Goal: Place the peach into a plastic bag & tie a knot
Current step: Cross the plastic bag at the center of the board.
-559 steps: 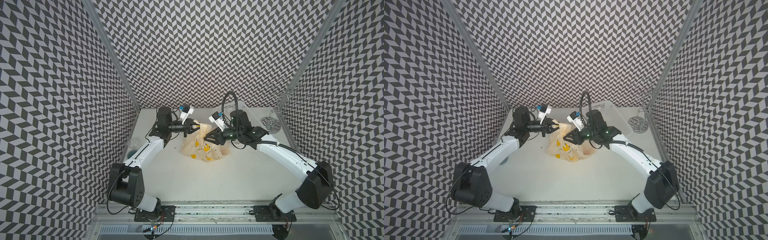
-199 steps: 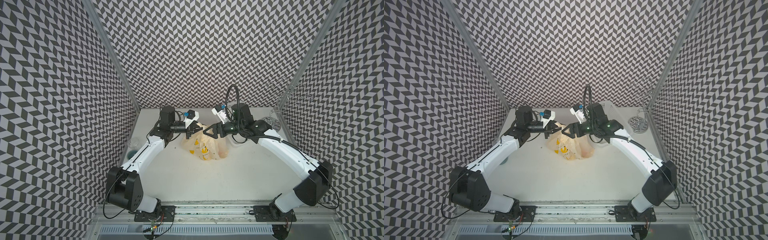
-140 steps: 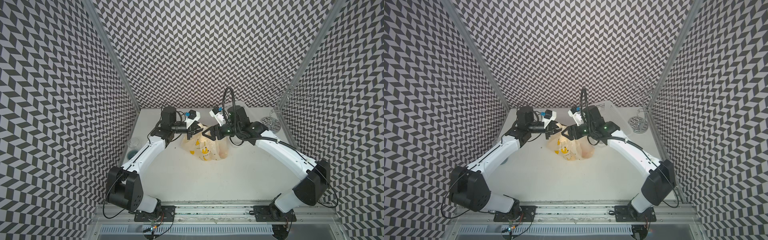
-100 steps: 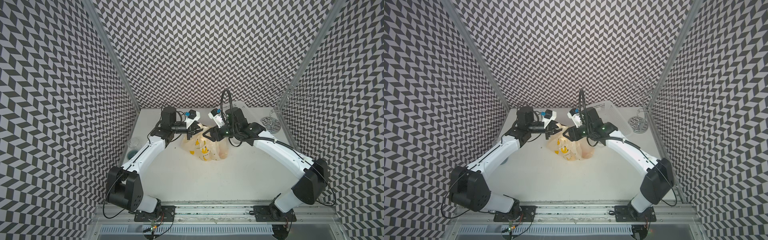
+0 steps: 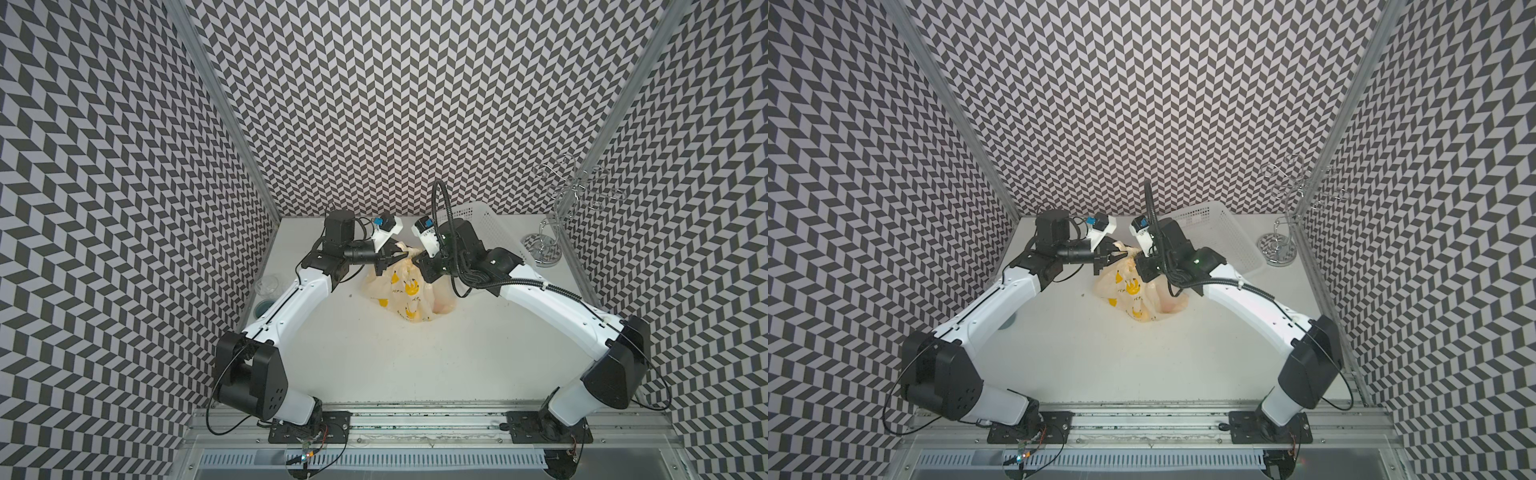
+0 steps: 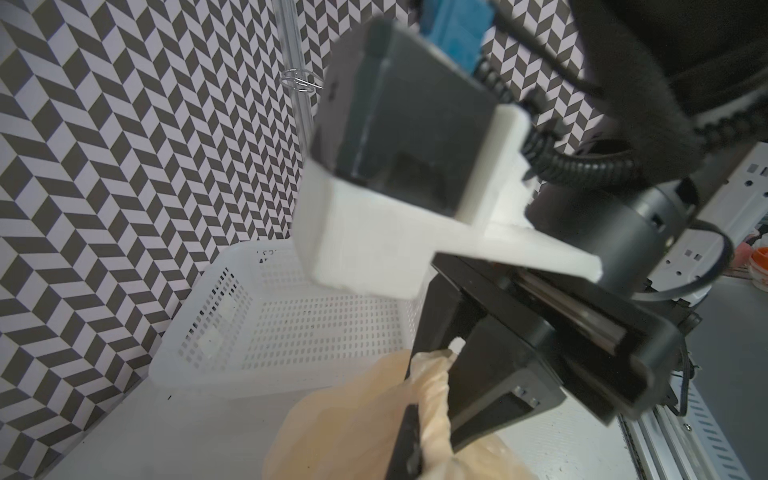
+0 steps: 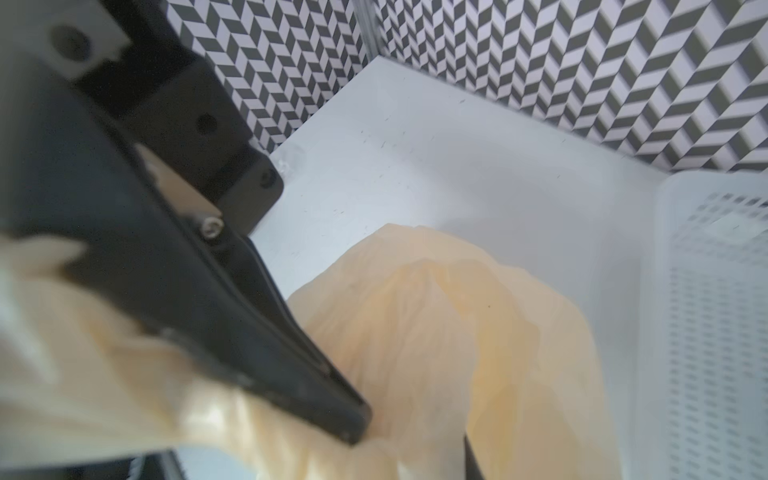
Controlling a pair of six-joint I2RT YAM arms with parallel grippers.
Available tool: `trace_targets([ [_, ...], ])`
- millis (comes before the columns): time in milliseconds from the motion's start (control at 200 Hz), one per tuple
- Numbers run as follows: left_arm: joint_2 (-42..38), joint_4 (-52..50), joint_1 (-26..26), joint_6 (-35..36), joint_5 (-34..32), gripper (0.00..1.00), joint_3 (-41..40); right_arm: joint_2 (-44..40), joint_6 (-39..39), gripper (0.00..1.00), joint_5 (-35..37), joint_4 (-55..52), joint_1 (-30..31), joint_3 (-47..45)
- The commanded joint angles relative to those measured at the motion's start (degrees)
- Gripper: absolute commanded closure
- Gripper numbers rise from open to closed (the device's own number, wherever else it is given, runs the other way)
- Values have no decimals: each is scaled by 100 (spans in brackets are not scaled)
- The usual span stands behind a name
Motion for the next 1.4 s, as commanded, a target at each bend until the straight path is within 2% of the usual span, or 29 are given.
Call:
trace_targets([
  [0,91,-72,2,-454,233,100,391,-16,-334,97,1500,195,-11,-384],
  [65,199,-106,20,-600,366,100,464,-118,-421,100,1654,491,71,-618],
  [180,238,174,28,-966,561,100,350,-414,-475,100,1352,1010,83,-934],
  [265,262,111,50,-971,570,100,326,-648,-516,100,1234,1326,78,-1196],
  [325,253,44,88,-872,596,100,316,-792,-502,100,591,1417,-13,-1286],
  [461,159,45,108,-637,368,100,236,-732,-187,100,-1565,897,-395,-952],
  [511,152,51,103,-595,353,100,230,-713,-17,100,-2034,814,-512,-919],
  [581,132,95,99,-565,384,100,187,-723,102,90,-2704,816,-677,-932],
  [711,90,162,48,-546,401,100,114,-608,195,71,-3360,747,-846,-807],
  [826,95,157,20,-590,393,100,140,-340,113,67,-3521,536,-834,-532],
  [966,95,156,3,-616,400,100,158,-179,68,59,-3289,412,-750,-463],
  [1177,114,149,-45,-686,427,100,249,32,-40,59,-2643,183,-579,-372],
  [1227,123,111,-67,-689,414,100,296,93,-23,61,-2458,145,-572,-324],
  [1332,94,31,-94,-687,373,100,325,121,80,71,-2005,152,-567,-255],
  [1397,71,-40,-100,-679,308,100,297,82,161,84,-1648,159,-569,-220],
])
